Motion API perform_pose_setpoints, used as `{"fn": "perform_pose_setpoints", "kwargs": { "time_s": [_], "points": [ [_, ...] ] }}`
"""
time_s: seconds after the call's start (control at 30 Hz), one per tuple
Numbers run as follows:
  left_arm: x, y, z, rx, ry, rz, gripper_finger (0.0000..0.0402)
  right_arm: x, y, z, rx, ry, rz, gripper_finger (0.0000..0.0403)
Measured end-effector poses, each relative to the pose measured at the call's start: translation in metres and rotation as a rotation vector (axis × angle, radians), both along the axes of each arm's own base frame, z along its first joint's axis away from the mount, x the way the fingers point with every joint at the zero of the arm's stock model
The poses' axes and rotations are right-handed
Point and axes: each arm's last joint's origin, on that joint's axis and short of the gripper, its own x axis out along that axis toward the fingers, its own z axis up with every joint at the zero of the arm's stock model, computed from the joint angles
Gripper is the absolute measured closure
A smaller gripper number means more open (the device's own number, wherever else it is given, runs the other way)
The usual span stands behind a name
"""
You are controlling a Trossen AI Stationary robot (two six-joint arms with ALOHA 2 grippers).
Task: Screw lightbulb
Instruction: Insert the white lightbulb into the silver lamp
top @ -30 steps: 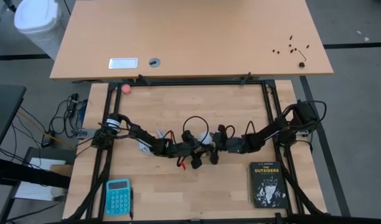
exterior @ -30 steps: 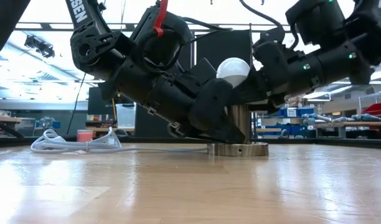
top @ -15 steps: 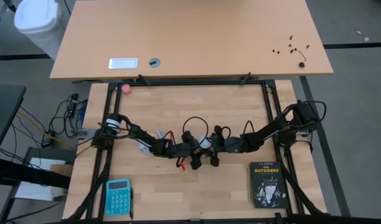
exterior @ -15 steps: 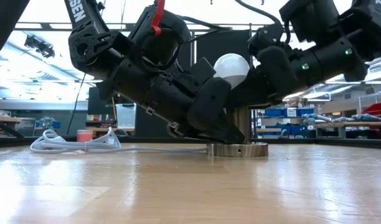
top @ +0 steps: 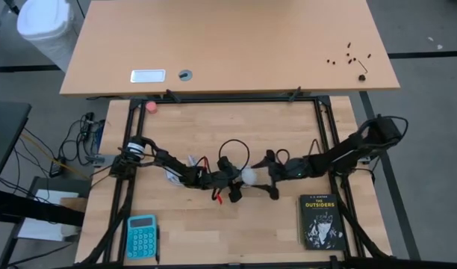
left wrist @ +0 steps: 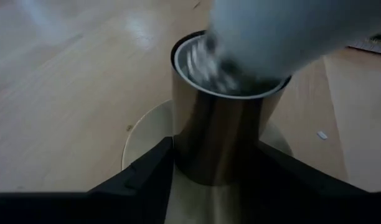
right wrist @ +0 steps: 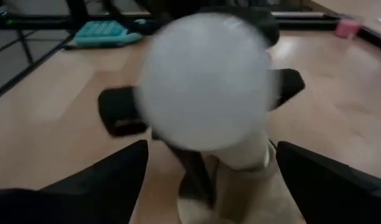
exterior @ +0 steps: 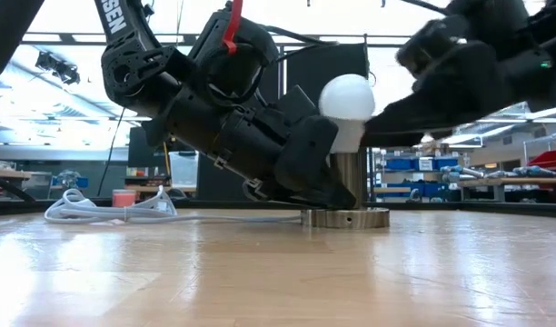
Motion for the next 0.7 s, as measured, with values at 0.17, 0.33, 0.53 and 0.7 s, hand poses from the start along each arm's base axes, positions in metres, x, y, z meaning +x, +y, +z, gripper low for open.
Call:
{"fn": "perform_pose_setpoints", "kwargs": {
  "time_s": [0.17,0.33,0.53,0.7],
  "points": [
    [0.000,0.000,0.000,0.001,0.000,-0.004,0.0189,-0.021,-0.025,-0.005,-0.021,-0.026,-0.021,0.0055],
    [0.001,0.000,0.001,-0.003,-0.019,-0.013,0.0189,-0.017,-0.040,-0.002,-0.003,-0.041,0.046,0.0069],
    [0.001,-0.001,0.001,-0.007,-0.023,-0.017,0.0189,0.002,-0.037,0.006,-0.033,-0.017,0.105,0.0080],
    [0.001,-0.001,0.002,-0.011,-0.023,-0.022,0.0189,0.005,-0.036,0.008,-0.035,-0.005,0.111,0.0090]
  ]
}}
